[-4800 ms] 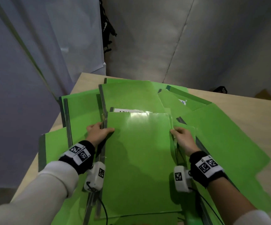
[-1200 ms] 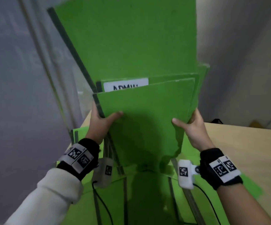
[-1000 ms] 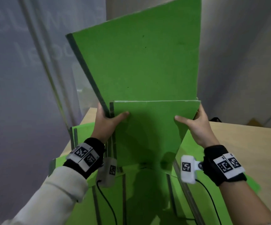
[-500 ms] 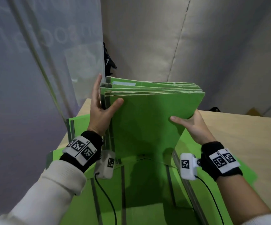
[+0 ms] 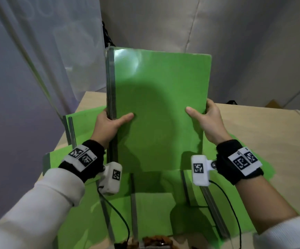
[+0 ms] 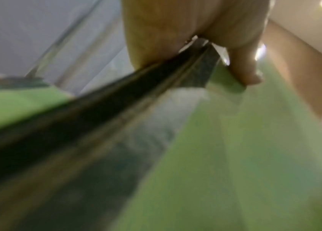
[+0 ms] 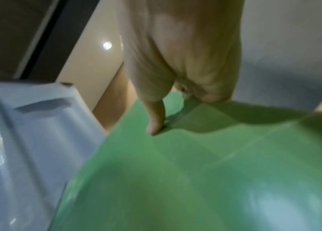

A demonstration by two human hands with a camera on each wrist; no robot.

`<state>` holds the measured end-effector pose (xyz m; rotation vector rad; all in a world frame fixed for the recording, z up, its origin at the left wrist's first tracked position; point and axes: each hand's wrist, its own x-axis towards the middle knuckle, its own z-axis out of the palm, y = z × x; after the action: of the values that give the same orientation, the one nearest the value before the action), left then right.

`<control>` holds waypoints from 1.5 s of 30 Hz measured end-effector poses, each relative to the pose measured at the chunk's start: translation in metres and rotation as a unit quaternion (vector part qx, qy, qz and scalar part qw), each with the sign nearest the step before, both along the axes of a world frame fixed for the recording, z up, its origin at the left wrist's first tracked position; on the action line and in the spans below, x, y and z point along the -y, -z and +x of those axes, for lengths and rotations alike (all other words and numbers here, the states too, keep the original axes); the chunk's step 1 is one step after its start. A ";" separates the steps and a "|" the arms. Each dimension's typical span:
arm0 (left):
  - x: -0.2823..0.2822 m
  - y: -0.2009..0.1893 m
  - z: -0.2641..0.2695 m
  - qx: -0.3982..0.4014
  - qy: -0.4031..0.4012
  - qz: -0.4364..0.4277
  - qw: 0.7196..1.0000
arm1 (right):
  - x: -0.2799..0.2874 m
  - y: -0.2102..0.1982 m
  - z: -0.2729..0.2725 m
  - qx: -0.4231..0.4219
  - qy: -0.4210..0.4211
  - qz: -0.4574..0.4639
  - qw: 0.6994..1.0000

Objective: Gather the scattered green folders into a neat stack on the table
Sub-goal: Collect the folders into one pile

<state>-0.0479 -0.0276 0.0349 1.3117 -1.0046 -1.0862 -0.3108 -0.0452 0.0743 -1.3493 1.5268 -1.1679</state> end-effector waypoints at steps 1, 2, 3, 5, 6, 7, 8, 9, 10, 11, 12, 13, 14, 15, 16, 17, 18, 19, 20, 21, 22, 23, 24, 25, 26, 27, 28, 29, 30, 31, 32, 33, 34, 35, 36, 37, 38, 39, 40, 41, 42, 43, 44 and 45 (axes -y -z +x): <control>0.001 0.005 0.000 -0.008 0.010 0.018 1.000 | 0.001 0.004 -0.007 -0.014 -0.018 0.016 1.000; 0.000 0.012 0.000 -0.014 0.018 0.039 0.999 | 0.001 0.010 -0.016 -0.041 -0.029 0.044 0.998; -0.003 0.020 0.000 -0.015 0.025 0.060 0.998 | -0.002 0.019 -0.026 -0.064 -0.034 0.073 0.995; -0.014 0.040 -0.001 0.000 0.031 0.114 0.993 | -0.008 0.047 -0.056 -0.154 -0.019 0.154 0.976; -0.021 0.051 -0.001 0.007 0.029 0.146 0.989 | -0.013 0.060 -0.072 -0.205 -0.009 0.211 0.956; -0.029 0.061 -0.001 0.005 0.021 0.175 0.984 | -0.019 0.076 -0.091 -0.249 -0.001 0.265 0.932; -0.037 0.070 -0.002 0.000 0.012 0.201 0.980 | -0.025 0.089 -0.109 -0.289 0.004 0.320 0.902; -0.043 0.077 -0.001 -0.009 0.004 0.218 0.976 | -0.027 0.103 -0.128 -0.323 0.012 0.358 0.876; -0.047 0.082 0.000 -0.014 -0.002 0.233 0.972 | -0.033 0.112 -0.140 -0.357 0.023 0.388 0.849; -0.050 0.086 0.000 -0.019 -0.001 0.242 0.970 | -0.036 0.123 -0.152 -0.385 0.040 0.404 0.829; -0.051 0.089 0.001 -0.017 0.000 0.252 0.967 | -0.041 0.127 -0.157 -0.410 0.059 0.414 0.811; -0.051 0.091 0.002 -0.023 0.004 0.258 0.966 | -0.045 0.130 -0.162 -0.427 0.071 0.416 0.800; -0.051 0.093 0.003 -0.021 0.005 0.264 0.964 | -0.047 0.129 -0.160 -0.446 0.077 0.412 0.791; -0.050 0.093 0.005 -0.022 0.005 0.267 0.963 | -0.048 0.129 -0.160 -0.454 0.080 0.402 0.791; -0.050 0.093 0.007 -0.022 0.005 0.272 0.962 | -0.049 0.124 -0.156 -0.458 0.087 0.405 0.787; -0.049 0.095 0.010 -0.023 0.004 0.277 0.961 | -0.047 0.127 -0.157 -0.456 0.094 0.401 0.789; -0.047 0.100 0.013 -0.022 0.006 0.285 0.958 | -0.044 0.126 -0.155 -0.462 0.100 0.406 0.782; -0.043 0.110 0.017 -0.027 0.011 0.293 0.956 | -0.040 0.126 -0.155 -0.464 0.100 0.409 0.780; -0.039 0.123 0.023 -0.034 0.015 0.303 0.952 | -0.037 0.123 -0.152 -0.465 0.103 0.417 0.774; -0.037 0.125 0.022 -0.046 0.026 0.307 0.950 | -0.032 0.127 -0.153 -0.459 0.104 0.414 0.779; -0.036 0.125 0.021 -0.047 0.029 0.313 0.948 | -0.028 0.126 -0.150 -0.456 0.107 0.420 0.777; -0.037 0.114 0.016 -0.057 0.034 0.306 0.950 | -0.021 0.126 -0.148 -0.452 0.108 0.419 0.780; -0.036 0.108 0.011 -0.060 0.037 0.303 0.950 | -0.015 0.124 -0.143 -0.450 0.108 0.425 0.778; -0.036 0.100 0.006 -0.069 0.043 0.300 0.950 | -0.008 0.126 -0.138 -0.437 0.117 0.425 0.784; -0.034 0.096 0.002 -0.074 0.048 0.297 0.951 | -0.004 0.125 -0.131 -0.417 0.125 0.431 0.790; -0.032 0.094 0.000 -0.076 0.049 0.298 0.950 | 0.002 0.126 -0.124 -0.395 0.136 0.426 0.802; -0.029 0.094 -0.002 -0.068 0.040 0.298 0.951 | 0.005 0.126 -0.114 -0.378 0.140 0.422 0.812; -0.024 0.102 -0.001 -0.056 0.031 0.299 0.952 | 0.010 0.128 -0.105 -0.367 0.145 0.416 0.819; -0.019 0.109 0.001 -0.048 0.026 0.298 0.953 | 0.012 0.124 -0.094 -0.356 0.145 0.414 0.825; -0.015 0.109 0.001 -0.041 0.024 0.300 0.953 | 0.017 0.128 -0.086 -0.348 0.140 0.405 0.834; -0.013 0.105 0.000 -0.037 0.018 0.297 0.954 | 0.021 0.127 -0.076 -0.335 0.126 0.398 0.845; -0.013 0.096 -0.004 -0.031 0.014 0.296 0.955 | 0.028 0.132 -0.072 -0.319 0.114 0.391 0.856; -0.013 0.093 -0.005 -0.021 0.010 0.297 0.955 | 0.034 0.134 -0.070 -0.304 0.102 0.384 0.866; -0.012 0.091 -0.006 -0.014 0.005 0.297 0.955 | 0.038 0.135 -0.068 -0.294 0.098 0.379 0.872; -0.012 0.092 -0.008 -0.011 0.002 0.297 0.955 | 0.039 0.132 -0.066 -0.293 0.096 0.369 0.877; -0.011 0.094 -0.008 -0.009 -0.001 0.297 0.955 | 0.041 0.130 -0.067 -0.301 0.093 0.363 0.877; -0.010 0.093 -0.009 0.000 -0.001 0.292 0.956 | 0.042 0.127 -0.066 -0.313 0.092 0.365 0.872; -0.007 0.094 -0.010 0.021 -0.004 0.284 0.959 | 0.043 0.125 -0.064 -0.315 0.096 0.365 0.871; -0.005 0.093 -0.012 0.043 -0.008 0.277 0.960 | 0.044 0.122 -0.061 -0.309 0.098 0.368 0.872; -0.002 0.092 -0.013 0.067 -0.014 0.275 0.959 | 0.044 0.120 -0.055 -0.300 0.094 0.369 0.875; 0.000 0.090 -0.014 0.086 -0.019 0.269 0.959 | 0.045 0.119 -0.050 -0.295 0.087 0.365 0.879; 0.002 0.090 -0.016 0.106 -0.019 0.261 0.959 | 0.048 0.122 -0.049 -0.282 0.082 0.358 0.886; 0.004 0.089 -0.019 0.103 -0.020 0.260 0.960 | 0.050 0.123 -0.046 -0.266 0.080 0.348 0.895; 0.006 0.092 -0.020 0.096 -0.013 0.250 0.963 | 0.050 0.124 -0.041 -0.243 0.068 0.340 0.906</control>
<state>-0.0683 -0.0340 -0.0567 1.8617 -0.8770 -1.2605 -0.3517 -0.0951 -0.0495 -1.0853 2.1450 -0.2827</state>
